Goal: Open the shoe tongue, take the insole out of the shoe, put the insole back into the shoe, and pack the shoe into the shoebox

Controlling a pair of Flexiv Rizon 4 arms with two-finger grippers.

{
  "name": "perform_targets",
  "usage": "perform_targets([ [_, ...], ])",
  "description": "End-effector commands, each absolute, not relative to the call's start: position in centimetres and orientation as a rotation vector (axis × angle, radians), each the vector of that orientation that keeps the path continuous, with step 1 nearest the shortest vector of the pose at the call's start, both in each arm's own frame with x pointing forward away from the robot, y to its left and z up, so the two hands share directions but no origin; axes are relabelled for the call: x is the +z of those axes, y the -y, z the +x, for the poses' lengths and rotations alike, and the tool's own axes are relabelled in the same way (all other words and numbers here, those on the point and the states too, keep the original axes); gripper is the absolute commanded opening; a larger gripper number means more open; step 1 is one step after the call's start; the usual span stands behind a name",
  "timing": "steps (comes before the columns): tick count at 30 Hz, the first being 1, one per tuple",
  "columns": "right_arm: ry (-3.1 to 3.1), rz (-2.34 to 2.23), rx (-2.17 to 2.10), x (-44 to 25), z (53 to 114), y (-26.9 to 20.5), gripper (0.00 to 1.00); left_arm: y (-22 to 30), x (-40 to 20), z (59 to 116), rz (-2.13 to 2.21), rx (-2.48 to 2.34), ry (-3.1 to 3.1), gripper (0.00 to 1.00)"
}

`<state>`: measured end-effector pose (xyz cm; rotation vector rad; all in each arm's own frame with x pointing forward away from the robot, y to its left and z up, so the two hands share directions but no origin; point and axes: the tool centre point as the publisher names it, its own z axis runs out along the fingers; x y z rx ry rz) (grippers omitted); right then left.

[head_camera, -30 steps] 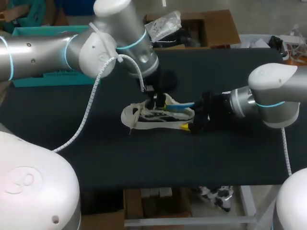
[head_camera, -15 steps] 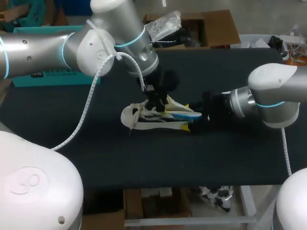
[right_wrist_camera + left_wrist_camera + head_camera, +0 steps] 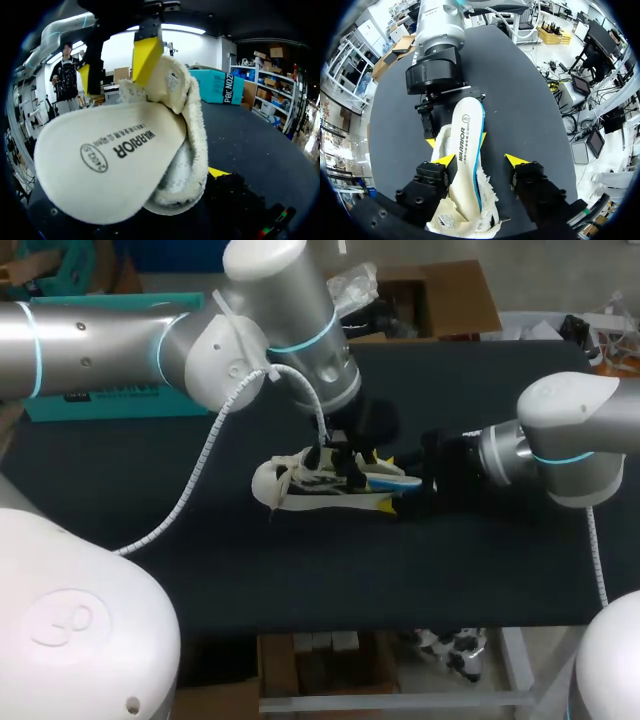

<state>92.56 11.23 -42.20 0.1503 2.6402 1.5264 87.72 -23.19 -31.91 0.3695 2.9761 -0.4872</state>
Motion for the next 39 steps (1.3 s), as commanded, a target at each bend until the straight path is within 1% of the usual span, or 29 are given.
perform_targets([
  [1,-2.638,0.148,1.531,-42.5,92.6,-11.3,0.0,24.2,-33.0,88.0,0.369,-0.486,-2.974,0.62],
  [6,-2.638,0.148,1.531,-42.5,92.6,-11.3,0.0,25.2,-34.1,88.4,0.343,-0.469,-2.944,0.64],
  [9,-2.638,0.148,1.531,-42.5,92.6,-11.3,0.0,25.5,-34.6,89.0,0.332,-0.468,-2.94,0.69],
  [11,-2.638,0.148,1.531,-42.5,92.6,-11.3,0.0,25.7,-34.9,89.4,0.323,-0.468,-2.936,0.69],
  [12,-2.638,0.148,1.531,-42.5,92.6,-11.3,0.0,25.7,-34.9,89.6,0.32,-0.471,-2.935,0.67],
  [15,-2.638,0.148,1.531,-42.5,92.6,-11.3,0.0,25.8,-34.8,90.0,0.31,-0.495,-2.929,0.42],
  [16,-2.638,0.148,1.531,-42.5,92.6,-11.3,0.0,25.8,-34.7,90.1,0.304,-0.502,-2.925,0.3],
  [18,-2.638,0.148,1.531,-42.5,92.6,-11.3,0.0,25.9,-34.5,90.3,0.302,-0.506,-2.923,0.22],
  [20,-2.638,0.148,1.531,-42.5,92.6,-11.3,0.0,26.0,-34.4,90.4,0.303,-0.51,-2.922,0.09],
  [21,-2.638,0.148,1.531,-42.5,92.6,-11.3,0.0,26.0,-34.3,90.5,0.302,-0.512,-2.921,0.0],
  [30,-2.638,0.148,1.531,-42.5,92.6,-11.3,0.0,26.0,-33.3,90.4,0.291,-0.531,-2.907,0.0],
  [39,-2.638,0.148,1.531,-42.5,92.6,-11.3,0.0,24.9,-30.1,89.8,0.31,-0.711,-2.912,0.0],
])
